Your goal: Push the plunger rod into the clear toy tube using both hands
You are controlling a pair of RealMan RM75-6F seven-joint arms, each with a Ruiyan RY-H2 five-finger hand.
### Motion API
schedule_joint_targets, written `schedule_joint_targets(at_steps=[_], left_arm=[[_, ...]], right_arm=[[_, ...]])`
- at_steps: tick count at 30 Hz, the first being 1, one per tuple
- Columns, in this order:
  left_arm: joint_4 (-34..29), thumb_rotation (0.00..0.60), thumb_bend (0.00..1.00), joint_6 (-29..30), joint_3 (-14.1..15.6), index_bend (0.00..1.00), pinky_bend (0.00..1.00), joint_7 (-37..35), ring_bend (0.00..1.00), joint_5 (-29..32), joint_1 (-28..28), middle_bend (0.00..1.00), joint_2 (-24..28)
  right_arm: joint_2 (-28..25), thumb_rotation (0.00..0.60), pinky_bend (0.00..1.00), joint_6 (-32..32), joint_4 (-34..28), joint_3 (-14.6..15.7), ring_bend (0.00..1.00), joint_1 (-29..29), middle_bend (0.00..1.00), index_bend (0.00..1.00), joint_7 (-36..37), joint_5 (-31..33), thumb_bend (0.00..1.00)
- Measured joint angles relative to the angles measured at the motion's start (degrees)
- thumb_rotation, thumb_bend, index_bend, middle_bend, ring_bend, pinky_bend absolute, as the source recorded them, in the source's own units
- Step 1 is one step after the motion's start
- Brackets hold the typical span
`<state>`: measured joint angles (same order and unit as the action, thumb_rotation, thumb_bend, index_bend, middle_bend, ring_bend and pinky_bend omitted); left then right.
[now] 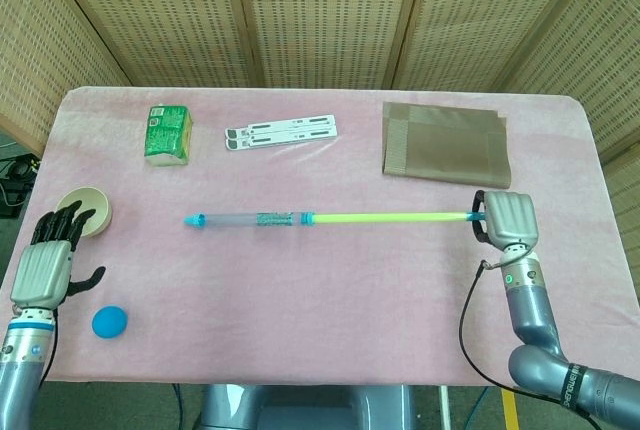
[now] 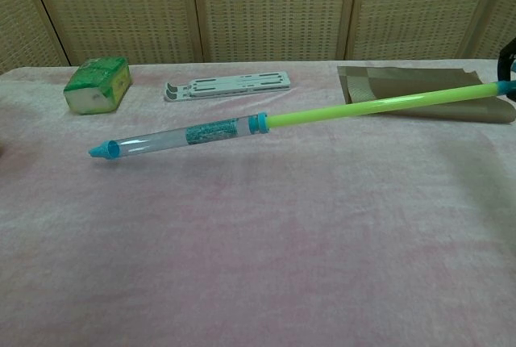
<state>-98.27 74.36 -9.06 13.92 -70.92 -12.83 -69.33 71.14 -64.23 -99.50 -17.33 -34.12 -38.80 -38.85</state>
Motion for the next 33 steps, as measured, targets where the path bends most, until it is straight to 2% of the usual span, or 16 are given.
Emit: schedule_joint_targets(at_steps=[5, 8, 12, 17, 22, 25, 33], left_arm=[[1.9, 0.6, 0.29, -5.1, -2.9, 0.18, 0.14, 2.6, 0.13, 5.8, -4.2, 0.09, -0.6], [3.0, 0.6, 0.29, -7.6, -3.8, 0.2, 0.2, 4.9, 0.17, 8.8, -6.4, 0.13, -1.3], [4.0, 0.6, 0.29, -9.5, -4.5, 0.23, 0.29, 7.9, 0.27, 12.3, -8.6, 0.23, -2.4], [5.1, 0.6, 0.3, -12.1, -5.3, 0.27, 0.45, 10.5, 0.47, 17.0, -11.6, 0.5, -3.8], [6.3, 0.6, 0.3, -13.6, -6.3, 0.34, 0.57, 13.8, 0.62, 20.5, -15.5, 0.71, -5.3], [6.7, 0.6, 0.3, -14.2, -6.8, 0.38, 0.6, 15.4, 0.67, 22.4, -17.2, 0.76, -5.8], [6.1, 0.6, 0.3, -16.5, -7.1, 0.38, 0.61, 18.8, 0.67, 28.3, -21.3, 0.77, -5.8]], right_arm=[[-2.3, 0.6, 0.58, 0.2, -1.7, 0.1, 0.96, -0.2, 0.99, 0.85, 0.2, 1.1, 0.68], [-4.1, 0.6, 0.58, 0.9, -2.9, 0.0, 0.96, -0.3, 0.99, 0.85, 1.0, 2.0, 0.68], [-6.0, 0.6, 0.58, 1.8, -4.0, 0.2, 0.96, -0.5, 0.99, 0.85, 2.1, 2.9, 0.68], [-7.2, 0.6, 0.59, 2.4, -4.9, 0.9, 0.96, -0.9, 0.99, 0.85, 2.6, 3.6, 0.68], [-8.2, 0.6, 0.59, 2.7, -5.7, 1.9, 0.96, -1.3, 0.99, 0.85, 3.6, 4.0, 0.68], [-8.7, 0.6, 0.59, 2.9, -5.8, 2.3, 0.96, -1.5, 0.99, 0.85, 4.2, 4.1, 0.68], [-10.4, 0.6, 0.6, 3.2, -6.9, 3.0, 0.96, -1.8, 0.99, 0.85, 5.9, 4.1, 0.69]])
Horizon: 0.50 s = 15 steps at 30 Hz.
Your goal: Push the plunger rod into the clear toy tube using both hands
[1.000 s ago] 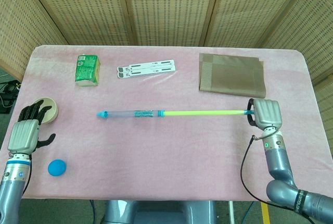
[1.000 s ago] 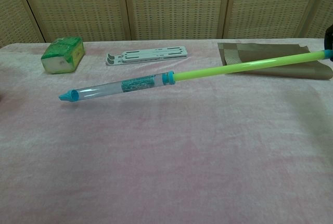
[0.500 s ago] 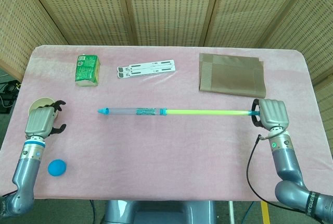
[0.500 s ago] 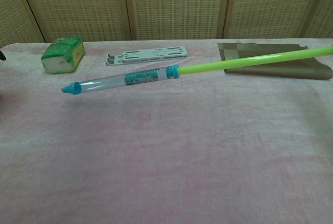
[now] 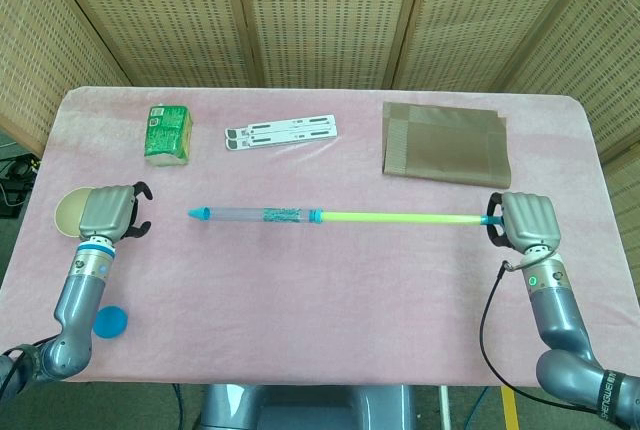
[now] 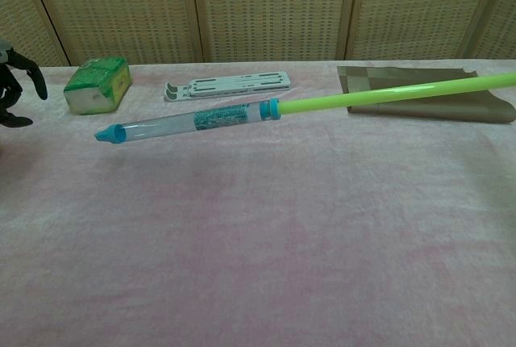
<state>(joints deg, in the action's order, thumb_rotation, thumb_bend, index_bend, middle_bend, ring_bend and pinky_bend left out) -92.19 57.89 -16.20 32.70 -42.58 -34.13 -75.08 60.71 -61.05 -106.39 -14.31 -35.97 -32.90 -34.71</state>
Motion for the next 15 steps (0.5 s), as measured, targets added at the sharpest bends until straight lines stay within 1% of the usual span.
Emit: schedule_joint_targets(at_steps=[6, 10, 15], left_arm=[[-1.5, 0.6, 0.3, -1.5, 0.6, 0.35, 0.61, 2.5, 0.67, 4.2, -3.3, 0.76, 0.3], [-1.7, 0.6, 0.3, -1.4, 1.6, 0.34, 0.61, 3.9, 0.67, 4.8, -5.1, 0.76, -0.1], [-1.7, 0.6, 0.3, -0.7, 2.2, 0.34, 0.61, 4.3, 0.67, 5.3, -6.7, 0.75, -0.8]], right_arm=[[-1.0, 0.6, 0.6, 0.6, -1.1, 0.6, 0.96, -0.3, 0.99, 0.85, 1.6, 0.0, 0.69], [-1.6, 0.6, 0.6, 1.1, -1.5, 1.1, 0.96, -0.5, 0.99, 0.85, 2.3, -0.1, 0.69], [-2.3, 0.6, 0.6, 1.6, -2.2, 1.7, 0.96, -0.8, 0.99, 0.85, 3.3, -0.4, 0.69]])
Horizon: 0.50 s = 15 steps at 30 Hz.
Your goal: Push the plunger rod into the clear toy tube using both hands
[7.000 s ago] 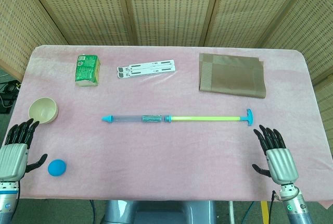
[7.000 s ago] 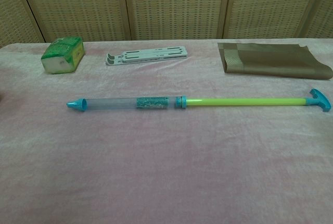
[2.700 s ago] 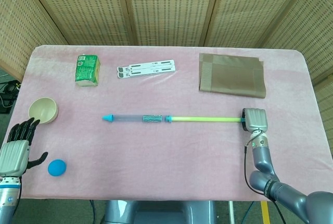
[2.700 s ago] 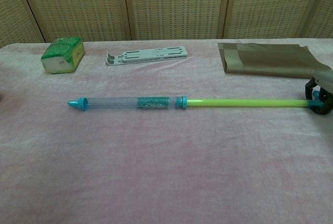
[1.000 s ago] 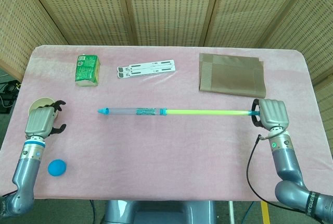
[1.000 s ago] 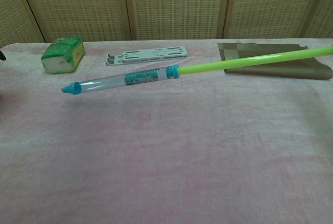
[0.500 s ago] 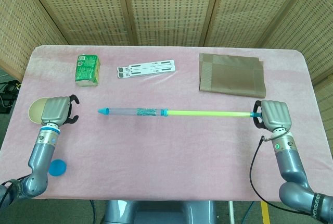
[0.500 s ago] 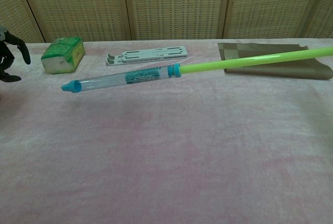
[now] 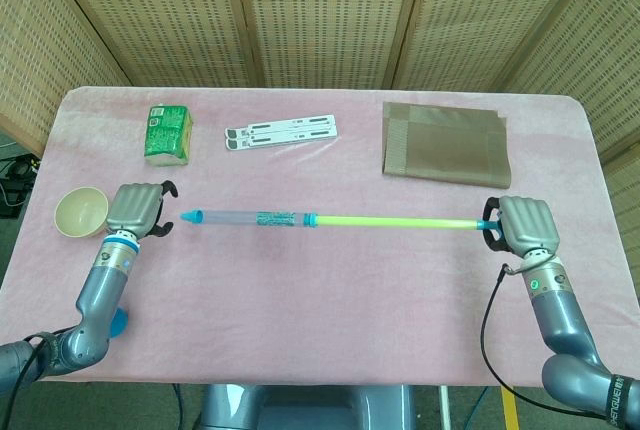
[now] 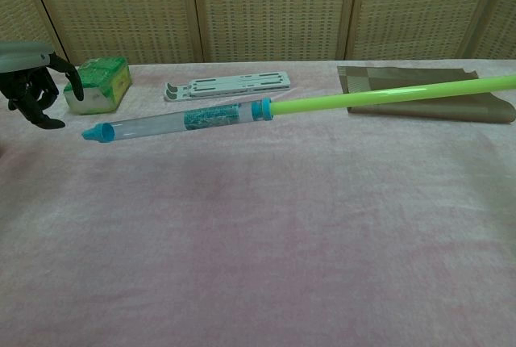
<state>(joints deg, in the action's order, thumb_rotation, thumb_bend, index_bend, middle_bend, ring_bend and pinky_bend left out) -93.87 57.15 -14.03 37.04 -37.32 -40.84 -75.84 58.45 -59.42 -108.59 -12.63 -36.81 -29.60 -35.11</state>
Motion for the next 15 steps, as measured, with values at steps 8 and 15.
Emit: schedule_joint_targets(at_steps=[8, 15], left_arm=[[-0.9, 0.6, 0.3, 0.6, 1.6, 0.34, 0.61, 1.7, 0.67, 1.9, -2.2, 0.75, -0.7], [-0.6, 0.6, 0.3, 0.7, 3.0, 0.34, 0.61, 3.2, 0.67, 3.3, -4.0, 0.75, -1.7]], right_arm=[[-0.4, 0.6, 0.6, -0.1, -1.0, 0.6, 0.96, -0.7, 0.99, 0.85, 0.6, 0.1, 0.69], [-1.6, 0.6, 0.61, 0.2, -2.3, 1.0, 0.96, -1.1, 0.99, 0.85, 1.8, 0.1, 0.69]])
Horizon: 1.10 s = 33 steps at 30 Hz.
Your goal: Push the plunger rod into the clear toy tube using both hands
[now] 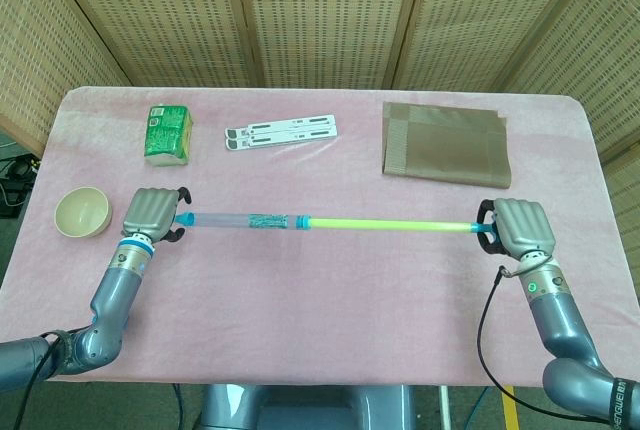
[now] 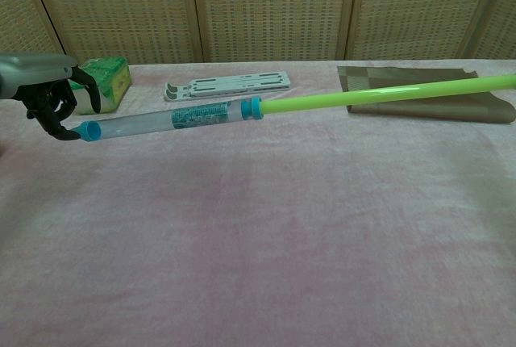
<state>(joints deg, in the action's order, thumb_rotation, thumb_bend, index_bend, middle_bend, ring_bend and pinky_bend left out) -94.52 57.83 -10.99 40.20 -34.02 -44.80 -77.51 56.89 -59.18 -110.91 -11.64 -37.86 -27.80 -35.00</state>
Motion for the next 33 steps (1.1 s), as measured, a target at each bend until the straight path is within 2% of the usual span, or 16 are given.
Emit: schedule_joint_targets(at_steps=[13, 19, 24, 27, 29, 33], left_arm=[[0.1, 0.6, 0.29, 1.2, 1.7, 0.31, 0.61, 0.8, 0.67, -0.2, -1.3, 0.75, -1.0], [0.5, 0.6, 0.3, 2.3, 2.4, 0.38, 0.61, 0.4, 0.67, -2.0, -1.4, 0.75, -2.3], [0.8, 0.6, 0.36, 3.0, 2.8, 0.39, 0.61, 0.0, 0.67, -2.8, -1.3, 0.75, -2.9], [1.0, 0.6, 0.33, 3.1, 2.9, 0.32, 0.61, -0.4, 0.67, -2.9, -1.2, 0.74, -3.2], [1.3, 0.6, 0.27, 3.2, 3.1, 0.29, 0.61, -0.4, 0.67, -2.9, -1.1, 0.74, -3.4], [1.4, 0.6, 0.24, 3.0, 3.2, 0.29, 0.61, -1.0, 0.67, -2.8, -1.0, 0.74, -3.6]], right_arm=[[-1.0, 0.6, 0.61, 0.2, -1.3, 0.4, 0.96, -0.4, 0.99, 0.85, 1.3, -0.3, 0.69], [-2.0, 0.6, 0.61, 0.6, -2.2, 0.4, 0.96, -0.6, 0.99, 0.85, 2.2, 0.0, 0.69], [-2.5, 0.6, 0.61, 0.5, -2.6, 0.5, 0.96, -0.6, 0.99, 0.85, 2.9, 0.0, 0.69], [-2.9, 0.6, 0.61, 0.5, -2.9, 0.4, 0.96, -0.6, 0.99, 0.85, 3.4, -0.1, 0.69], [-3.2, 0.6, 0.61, 0.5, -3.1, 0.4, 0.96, -0.5, 0.99, 0.85, 3.8, -0.1, 0.69], [-3.7, 0.6, 0.63, 1.0, -3.6, 0.2, 0.96, -0.6, 0.99, 0.85, 4.6, 0.3, 0.69]])
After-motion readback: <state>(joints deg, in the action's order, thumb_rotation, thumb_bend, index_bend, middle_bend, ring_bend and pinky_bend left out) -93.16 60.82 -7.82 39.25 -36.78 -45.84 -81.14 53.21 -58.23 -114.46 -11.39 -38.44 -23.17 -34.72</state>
